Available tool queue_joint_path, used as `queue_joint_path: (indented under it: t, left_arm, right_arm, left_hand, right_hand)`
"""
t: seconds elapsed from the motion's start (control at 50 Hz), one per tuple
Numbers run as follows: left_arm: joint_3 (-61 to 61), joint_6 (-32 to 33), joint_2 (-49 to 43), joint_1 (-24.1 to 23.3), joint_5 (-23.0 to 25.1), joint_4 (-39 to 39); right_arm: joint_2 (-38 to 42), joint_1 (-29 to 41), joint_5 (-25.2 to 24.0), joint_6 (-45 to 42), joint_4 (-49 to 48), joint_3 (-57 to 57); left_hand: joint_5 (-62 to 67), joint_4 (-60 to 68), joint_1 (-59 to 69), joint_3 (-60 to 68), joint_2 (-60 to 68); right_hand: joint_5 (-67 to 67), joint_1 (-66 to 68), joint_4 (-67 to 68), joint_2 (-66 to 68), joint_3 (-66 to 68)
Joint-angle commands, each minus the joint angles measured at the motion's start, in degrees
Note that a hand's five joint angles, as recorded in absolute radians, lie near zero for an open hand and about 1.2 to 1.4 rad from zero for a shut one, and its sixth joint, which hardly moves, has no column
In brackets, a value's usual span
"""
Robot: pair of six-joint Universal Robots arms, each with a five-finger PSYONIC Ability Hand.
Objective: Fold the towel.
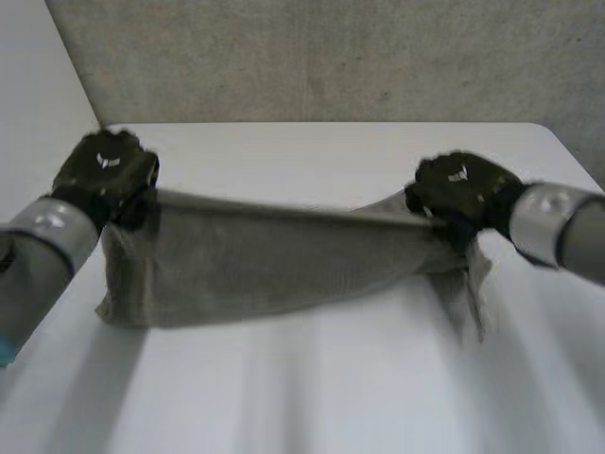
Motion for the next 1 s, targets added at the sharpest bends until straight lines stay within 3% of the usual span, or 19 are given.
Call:
queue_joint_path:
  t: [0.02,0.12,0.2,0.24,0.34,0.46,0.58,0.7,0.88,1.0]
  left_arm:
    - [17.4,-0.5,-12.5,-1.3,-0.9,6.1]
    - [25.9,-2.1,-13.3,-2.8,-2.6,10.8]
    - [26.5,-6.4,-6.9,-2.8,-4.8,21.3]
    - [25.6,-7.5,-3.8,-2.3,-4.6,24.0]
    - [20.6,-7.6,-1.1,-1.3,-3.9,26.2]
    - [8.2,-7.5,-1.0,2.7,-1.3,25.2]
    - [-5.5,-6.5,-1.4,3.2,3.0,26.0]
    - [-11.3,-5.3,-3.7,2.7,4.8,26.0]
    - [-15.3,-3.0,-8.6,0.4,4.8,25.5]
    - [-15.0,-2.2,-8.1,0.3,4.6,25.5]
  right_arm:
    - [15.1,5.6,9.4,0.2,-1.0,-31.9]
    - [15.0,8.6,13.7,2.6,-10.1,-47.1]
    - [11.7,9.1,14.1,5.4,-17.9,-46.6]
    - [5.6,8.7,12.2,7.5,-19.5,-41.0]
    - [1.4,7.4,6.7,7.5,-19.6,-28.4]
    - [-0.3,4.6,1.6,4.8,-18.4,-12.5]
    - [-0.2,2.4,-0.1,-0.3,-18.5,-0.5]
    - [1.6,0.7,-2.3,-7.2,-20.8,13.6]
    - [4.0,-0.8,-1.9,-7.0,-29.0,22.9]
    - [4.0,-1.1,2.4,-3.4,-30.4,24.3]
  left_hand:
    - [4.2,-3.2,5.4,-2.4,5.0]
    - [4.2,-3.2,5.4,-2.4,5.0]
    - [4.2,-3.2,5.4,-2.4,5.0]
    - [4.2,-3.2,5.4,-2.4,5.0]
    - [4.2,-3.2,5.4,-2.4,5.0]
    - [4.2,-3.2,5.4,-2.4,5.0]
    - [4.2,-3.2,5.4,-2.4,5.0]
    - [4.2,-3.2,5.4,-2.4,5.0]
    - [4.2,-3.2,5.4,-2.4,5.0]
    - [4.2,-3.2,5.4,-2.4,5.0]
  right_hand:
    - [5.0,4.1,-4.4,6.4,-2.9]
    - [5.0,4.1,-4.4,6.4,-2.9]
    - [5.0,4.1,-4.4,6.4,-2.9]
    - [5.0,4.1,-4.4,6.4,-2.9]
    - [5.0,4.1,-4.4,6.4,-2.9]
    - [5.0,4.1,-4.4,6.4,-2.9]
    - [5.0,4.1,-4.4,6.4,-2.9]
    - [5.0,4.1,-4.4,6.4,-2.9]
    - [5.0,4.1,-4.4,6.4,-2.9]
    - [5.0,4.1,-4.4,6.4,-2.9]
